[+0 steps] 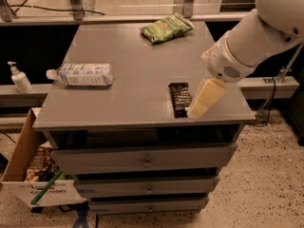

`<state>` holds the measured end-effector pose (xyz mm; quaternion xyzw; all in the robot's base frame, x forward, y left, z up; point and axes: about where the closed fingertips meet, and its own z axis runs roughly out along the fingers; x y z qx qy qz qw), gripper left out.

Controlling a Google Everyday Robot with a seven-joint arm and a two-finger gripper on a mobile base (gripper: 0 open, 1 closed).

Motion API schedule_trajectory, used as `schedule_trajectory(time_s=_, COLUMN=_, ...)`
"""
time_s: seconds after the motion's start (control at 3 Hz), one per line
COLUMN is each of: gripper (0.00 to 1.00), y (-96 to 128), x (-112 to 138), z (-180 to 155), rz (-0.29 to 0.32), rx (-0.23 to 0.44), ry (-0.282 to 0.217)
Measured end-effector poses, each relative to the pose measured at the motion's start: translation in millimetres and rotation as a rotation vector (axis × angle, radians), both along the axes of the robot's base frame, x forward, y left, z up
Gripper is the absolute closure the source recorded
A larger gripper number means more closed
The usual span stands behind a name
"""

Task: Move rxbar chocolate near green jalapeno chip bag

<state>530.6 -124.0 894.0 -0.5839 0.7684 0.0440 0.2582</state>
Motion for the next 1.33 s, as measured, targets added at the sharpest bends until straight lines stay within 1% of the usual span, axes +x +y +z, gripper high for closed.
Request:
schedule_trajectory(time_s=0.33, gripper=0.0, y=-16.9, x=29.2, z=-17.8, rz=-0.04, rx=0.029, ry=0.003)
schedule_trajectory(time_s=0.67, gripper=0.0, y=-28.0, x=42.7, z=-35.6, rz=-0.072, rx=0.06, ry=0.018)
schedule_trajectory(time_s=1.0, gripper=0.0, y=-29.8, x=48.6, z=-52.6, rz=-0.095, rx=0.094, ry=0.042)
schedule_trajectory(time_s=1.33, gripper=0.0, y=-22.3, x=48.0, z=-65.2, rz=-0.095, rx=0.116, ry=0.067)
